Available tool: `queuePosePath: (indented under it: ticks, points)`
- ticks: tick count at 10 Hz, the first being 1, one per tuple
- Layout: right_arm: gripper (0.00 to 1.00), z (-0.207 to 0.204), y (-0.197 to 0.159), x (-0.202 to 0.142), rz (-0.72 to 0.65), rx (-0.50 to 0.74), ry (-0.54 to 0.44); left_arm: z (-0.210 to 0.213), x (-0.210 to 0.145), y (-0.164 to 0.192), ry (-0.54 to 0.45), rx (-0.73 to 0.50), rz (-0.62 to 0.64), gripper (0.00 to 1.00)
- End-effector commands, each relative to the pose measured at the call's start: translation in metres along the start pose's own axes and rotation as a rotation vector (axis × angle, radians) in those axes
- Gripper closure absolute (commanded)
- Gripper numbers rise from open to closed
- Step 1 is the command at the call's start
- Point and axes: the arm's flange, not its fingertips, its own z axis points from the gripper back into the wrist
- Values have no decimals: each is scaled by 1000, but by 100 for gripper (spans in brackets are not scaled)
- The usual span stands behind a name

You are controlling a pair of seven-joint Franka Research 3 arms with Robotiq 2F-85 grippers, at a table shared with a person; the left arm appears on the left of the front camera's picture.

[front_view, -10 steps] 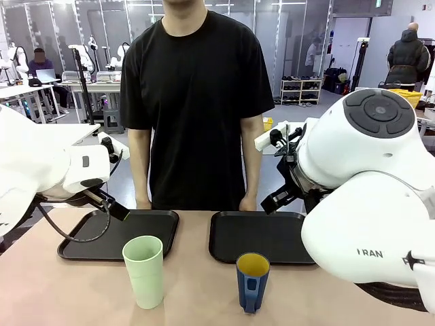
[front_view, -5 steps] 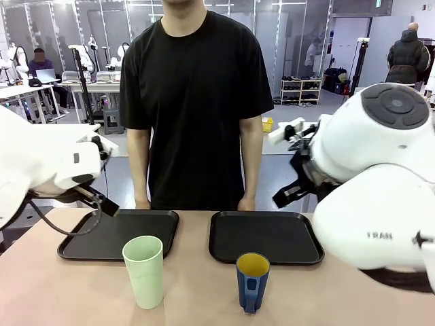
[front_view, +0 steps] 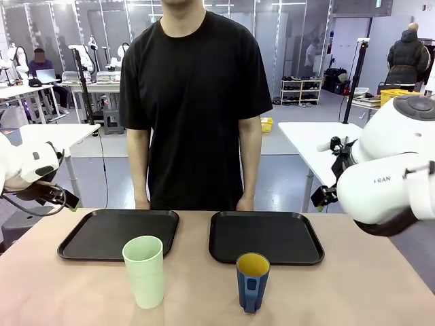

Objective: Sort and store the cups by type.
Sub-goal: Pick up the Reusable plastic cup.

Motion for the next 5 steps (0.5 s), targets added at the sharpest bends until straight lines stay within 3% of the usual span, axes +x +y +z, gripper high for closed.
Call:
queuePosePath:
  ticks: [1, 5]
  points:
    - [0, -17, -11, 16, -51, 61, 52, -15, 14, 9, -34, -17, 21, 0]
    - [0, -19, -21, 14, -117, 97, 60, -23, 16, 16, -2, 8, 47, 0]
